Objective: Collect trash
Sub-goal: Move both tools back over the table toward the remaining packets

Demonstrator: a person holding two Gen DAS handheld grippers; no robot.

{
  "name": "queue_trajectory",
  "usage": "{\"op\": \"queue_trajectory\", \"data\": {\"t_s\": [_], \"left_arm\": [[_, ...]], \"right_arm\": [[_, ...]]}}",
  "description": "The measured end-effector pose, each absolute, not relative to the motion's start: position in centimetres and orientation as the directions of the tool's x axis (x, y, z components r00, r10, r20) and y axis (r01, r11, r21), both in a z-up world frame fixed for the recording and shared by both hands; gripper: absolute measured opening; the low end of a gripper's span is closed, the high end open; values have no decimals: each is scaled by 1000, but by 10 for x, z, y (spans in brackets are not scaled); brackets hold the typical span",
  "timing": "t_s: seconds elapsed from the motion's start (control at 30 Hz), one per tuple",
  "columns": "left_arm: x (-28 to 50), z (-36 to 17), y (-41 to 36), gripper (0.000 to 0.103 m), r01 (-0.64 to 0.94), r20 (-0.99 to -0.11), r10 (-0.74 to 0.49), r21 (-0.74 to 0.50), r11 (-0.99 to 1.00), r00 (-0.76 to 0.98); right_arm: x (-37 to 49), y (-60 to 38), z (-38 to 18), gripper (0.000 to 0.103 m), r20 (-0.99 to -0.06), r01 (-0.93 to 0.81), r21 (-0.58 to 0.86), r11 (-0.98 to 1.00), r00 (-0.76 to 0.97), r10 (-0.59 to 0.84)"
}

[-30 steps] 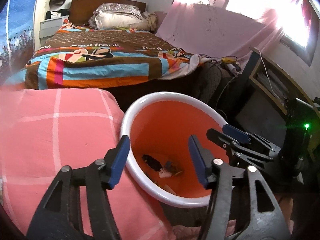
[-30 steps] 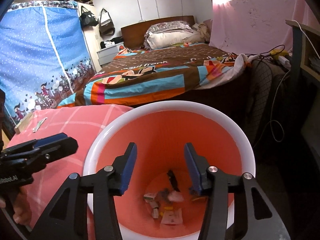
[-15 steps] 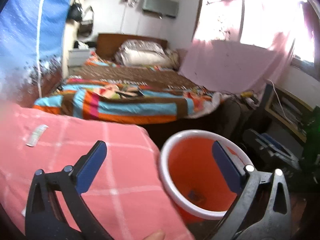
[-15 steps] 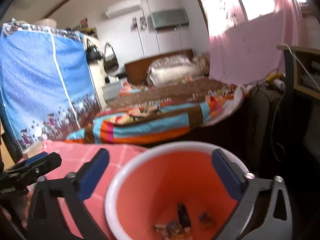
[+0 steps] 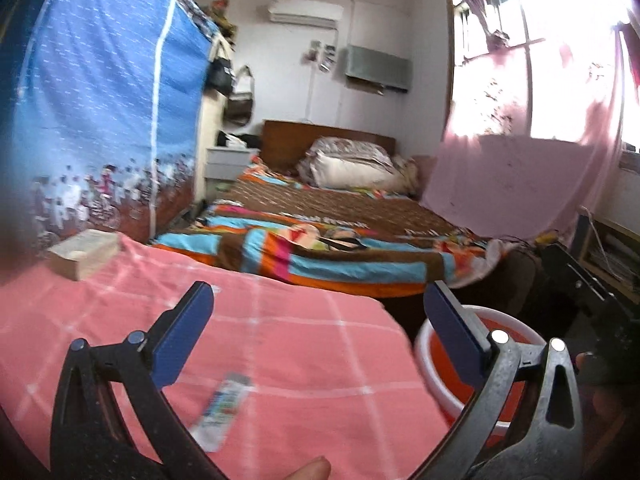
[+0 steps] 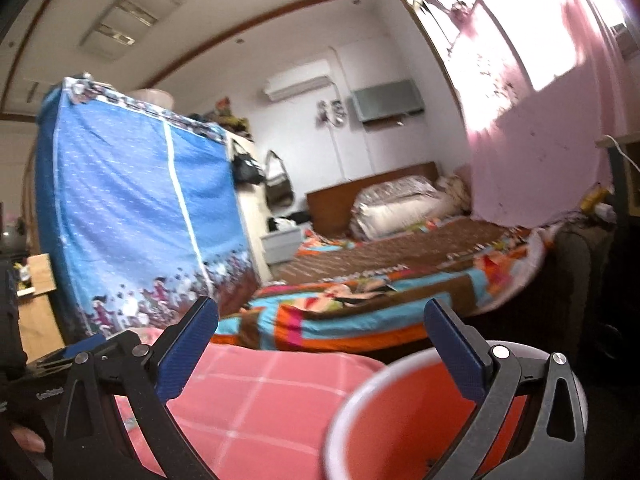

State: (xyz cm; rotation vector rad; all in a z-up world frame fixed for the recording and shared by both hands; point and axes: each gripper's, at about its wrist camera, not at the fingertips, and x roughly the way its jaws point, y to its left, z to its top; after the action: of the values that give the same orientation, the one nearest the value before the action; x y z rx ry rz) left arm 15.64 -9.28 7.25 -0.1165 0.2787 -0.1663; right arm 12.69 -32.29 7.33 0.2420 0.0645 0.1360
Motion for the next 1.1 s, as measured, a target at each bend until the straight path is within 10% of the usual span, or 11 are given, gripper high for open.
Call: {"op": "queue_trajectory", "data": {"t_s": [0.43,1.1], "left_arm": [[128,73,-8,103,-25,-199,7,-87,996,980],[155,34,54,103,-155,-469,126,-24,988,874]], "right_arm": [[123,-238,74,103,54,-300,92,949,953,296],[189,-133,13,95,-491,-468,100,878,744,452]]}}
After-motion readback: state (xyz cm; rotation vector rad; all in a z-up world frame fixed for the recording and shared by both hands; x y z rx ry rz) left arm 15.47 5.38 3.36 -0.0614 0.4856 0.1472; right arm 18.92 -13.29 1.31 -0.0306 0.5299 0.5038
